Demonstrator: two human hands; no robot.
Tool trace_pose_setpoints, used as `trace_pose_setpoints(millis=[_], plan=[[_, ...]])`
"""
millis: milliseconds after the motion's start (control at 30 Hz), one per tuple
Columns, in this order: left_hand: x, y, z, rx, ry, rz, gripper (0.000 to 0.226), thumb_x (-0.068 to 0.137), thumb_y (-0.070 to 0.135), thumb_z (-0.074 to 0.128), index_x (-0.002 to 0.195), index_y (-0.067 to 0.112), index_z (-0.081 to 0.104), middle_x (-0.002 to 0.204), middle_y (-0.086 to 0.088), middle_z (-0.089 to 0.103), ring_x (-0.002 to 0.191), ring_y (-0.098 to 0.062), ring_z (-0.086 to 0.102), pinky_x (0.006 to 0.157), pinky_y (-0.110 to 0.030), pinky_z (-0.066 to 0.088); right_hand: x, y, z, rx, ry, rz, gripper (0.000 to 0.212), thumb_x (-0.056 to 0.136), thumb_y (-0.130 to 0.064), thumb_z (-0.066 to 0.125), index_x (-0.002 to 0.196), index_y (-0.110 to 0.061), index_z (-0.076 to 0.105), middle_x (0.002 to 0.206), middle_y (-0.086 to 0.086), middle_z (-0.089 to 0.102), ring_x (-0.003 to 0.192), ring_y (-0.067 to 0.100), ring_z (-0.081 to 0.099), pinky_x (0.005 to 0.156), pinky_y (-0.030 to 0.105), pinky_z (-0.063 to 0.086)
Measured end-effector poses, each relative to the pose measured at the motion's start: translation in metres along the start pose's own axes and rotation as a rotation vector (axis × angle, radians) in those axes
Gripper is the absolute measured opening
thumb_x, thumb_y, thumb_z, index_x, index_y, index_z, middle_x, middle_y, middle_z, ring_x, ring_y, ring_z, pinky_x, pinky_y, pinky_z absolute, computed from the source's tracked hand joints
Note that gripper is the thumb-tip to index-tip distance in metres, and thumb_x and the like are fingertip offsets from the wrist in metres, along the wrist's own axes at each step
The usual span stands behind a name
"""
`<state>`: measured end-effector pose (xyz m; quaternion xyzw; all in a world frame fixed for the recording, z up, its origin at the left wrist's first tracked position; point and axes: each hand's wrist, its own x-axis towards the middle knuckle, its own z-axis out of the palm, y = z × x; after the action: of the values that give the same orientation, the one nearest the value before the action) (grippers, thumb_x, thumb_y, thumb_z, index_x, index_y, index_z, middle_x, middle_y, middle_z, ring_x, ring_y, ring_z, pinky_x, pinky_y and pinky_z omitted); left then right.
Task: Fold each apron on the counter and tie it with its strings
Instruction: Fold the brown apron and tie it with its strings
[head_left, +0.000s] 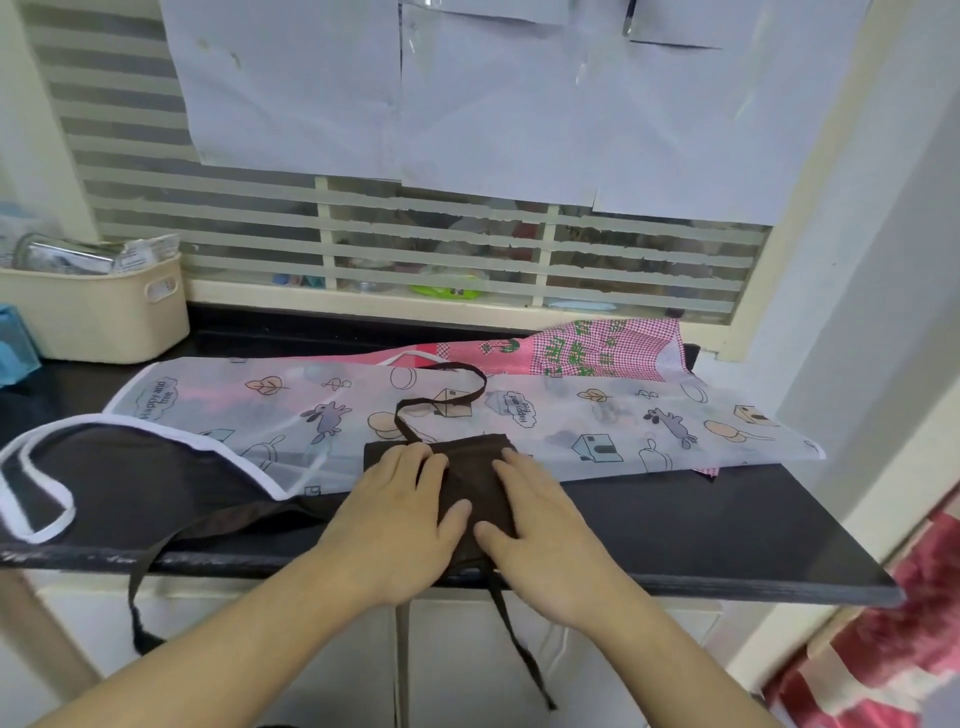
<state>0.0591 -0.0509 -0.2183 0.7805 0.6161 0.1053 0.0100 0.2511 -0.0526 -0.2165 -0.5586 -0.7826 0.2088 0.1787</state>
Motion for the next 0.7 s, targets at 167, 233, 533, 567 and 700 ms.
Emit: trace_pose_setpoints(millis=[167,233,533,567,700], plan=[[-0.002,0.004,-0.001,0.001,-0.046,-0.043,0.085,0.100,0.073,0.026,0.164,0.018,0.020,0.167,-0.002,0.018,0.155,-0.020,0.011,0.129,-0.037,0.013,-0.008,0.008,-0.011,0.165,0.210,0.211,0.029,0.090,-0.043,0.071,0.094,-0.024,0.050,0.111,-0.013,0.044,0.119,0.013,0.040,0.081,0.014,0.036],[-0.002,0.004,-0.003,0.000,-0.066,-0.037,0.089,0.097,0.078,0.026,0.163,0.019,0.020,0.167,-0.001,0.017,0.155,-0.021,0.010,0.129,-0.038,0.013,-0.010,0.007,-0.010,0.129,0.207,0.235,0.035,0.088,-0.047,0.073,0.084,-0.019,0.052,0.125,-0.009,0.045,0.133,0.015,0.033,0.091,0.019,0.035],[-0.002,0.002,-0.007,-0.054,-0.091,-0.030,0.098,0.089,0.088,0.030,0.161,0.023,0.023,0.165,0.001,0.021,0.152,-0.022,0.013,0.128,-0.040,0.016,-0.010,-0.016,-0.016,0.151,0.268,0.249,0.030,0.087,-0.025,0.069,0.069,-0.011,0.050,0.078,0.001,0.056,0.077,0.018,0.055,0.054,0.020,0.038],[-0.004,0.003,-0.006,-0.050,-0.072,-0.029,0.095,0.090,0.086,0.029,0.161,0.022,0.024,0.164,0.001,0.022,0.152,-0.022,0.014,0.127,-0.040,0.016,-0.013,-0.018,-0.015,0.170,0.267,0.251,0.026,0.090,-0.024,0.067,0.074,-0.013,0.052,0.074,-0.001,0.058,0.069,0.013,0.054,0.051,0.019,0.039],[-0.004,0.002,-0.003,-0.069,-0.034,-0.023,0.085,0.096,0.079,0.029,0.159,0.022,0.028,0.161,0.002,0.026,0.149,-0.021,0.017,0.126,-0.039,0.018,-0.019,-0.025,-0.016,0.216,0.324,0.226,0.028,0.096,-0.021,0.063,0.076,-0.017,0.044,0.066,-0.003,0.054,0.054,0.008,0.046,0.051,0.017,0.040]])
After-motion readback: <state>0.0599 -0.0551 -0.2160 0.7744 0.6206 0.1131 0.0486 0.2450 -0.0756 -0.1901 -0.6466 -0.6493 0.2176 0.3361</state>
